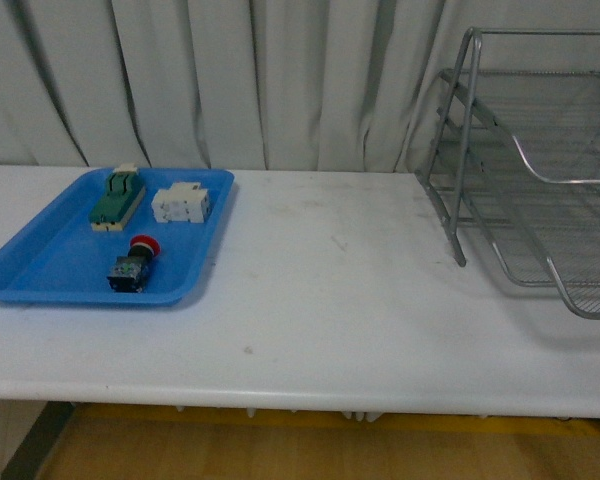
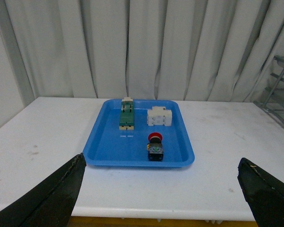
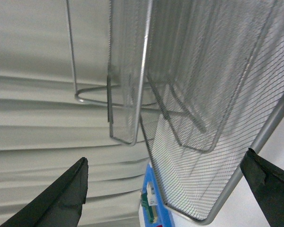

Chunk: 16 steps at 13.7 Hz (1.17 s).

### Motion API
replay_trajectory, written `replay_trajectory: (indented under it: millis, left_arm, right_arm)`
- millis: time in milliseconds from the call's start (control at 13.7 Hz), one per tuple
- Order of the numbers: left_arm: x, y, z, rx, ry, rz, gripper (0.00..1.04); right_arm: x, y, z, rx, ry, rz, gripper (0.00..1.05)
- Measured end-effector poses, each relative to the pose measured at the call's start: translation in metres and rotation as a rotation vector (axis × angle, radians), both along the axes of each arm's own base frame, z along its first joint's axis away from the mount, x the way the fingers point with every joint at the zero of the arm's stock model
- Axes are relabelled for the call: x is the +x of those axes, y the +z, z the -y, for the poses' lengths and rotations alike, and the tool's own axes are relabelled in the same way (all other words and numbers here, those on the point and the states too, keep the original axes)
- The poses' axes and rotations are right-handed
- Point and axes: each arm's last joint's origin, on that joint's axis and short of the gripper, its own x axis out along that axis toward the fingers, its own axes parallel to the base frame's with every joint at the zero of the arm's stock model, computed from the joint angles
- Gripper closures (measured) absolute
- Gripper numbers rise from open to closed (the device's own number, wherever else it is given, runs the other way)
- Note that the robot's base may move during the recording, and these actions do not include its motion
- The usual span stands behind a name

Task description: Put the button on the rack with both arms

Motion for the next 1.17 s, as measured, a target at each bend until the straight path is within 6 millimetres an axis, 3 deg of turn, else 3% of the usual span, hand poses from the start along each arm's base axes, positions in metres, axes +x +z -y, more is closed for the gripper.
replay_trajectory:
  millis: [219, 364, 510, 583, 656, 729, 874, 1166]
  left_arm:
    - [0.0, 0.0, 0.0, 0.0, 0.0, 0.0, 0.07]
    - [0.0, 0.0, 0.0, 0.0, 0.0, 0.0, 0.07]
    - [0.0, 0.0, 0.0, 0.0, 0.0, 0.0, 0.07]
    - [0.0, 0.0, 0.0, 0.0, 0.0, 0.0, 0.07]
    - [0.0, 0.0, 0.0, 0.0, 0.0, 0.0, 0.07]
    - [0.0, 0.0, 0.0, 0.0, 0.0, 0.0, 0.07]
    - [0.0, 0.0, 0.0, 0.0, 0.0, 0.0, 0.07]
    - [0.0, 0.0, 0.0, 0.0, 0.0, 0.0, 0.07]
  right_arm:
    - [-0.024, 0.036, 0.0, -0.069, 0.017, 0.118, 0.06]
    - [-0.042, 0.073, 0.008, -0.165, -0.001, 0.254, 0.07]
    - [-0.071, 0.103, -0.022, -0.657, -0.047, 0.173, 0.36]
    - [-0.085, 0.107, -0.035, -0.892, -0.018, 0.169, 0.47]
    - [-0.103, 0.108, -0.055, -1.167, 0.009, 0.159, 0.65]
    - [-0.117, 0.1, -0.074, -1.307, 0.024, 0.176, 0.83]
    - [-0.124, 0.092, -0.089, -1.383, 0.016, 0.195, 1.03]
    - [-0.131, 0.082, -0.098, -1.399, 0.017, 0.194, 1.03]
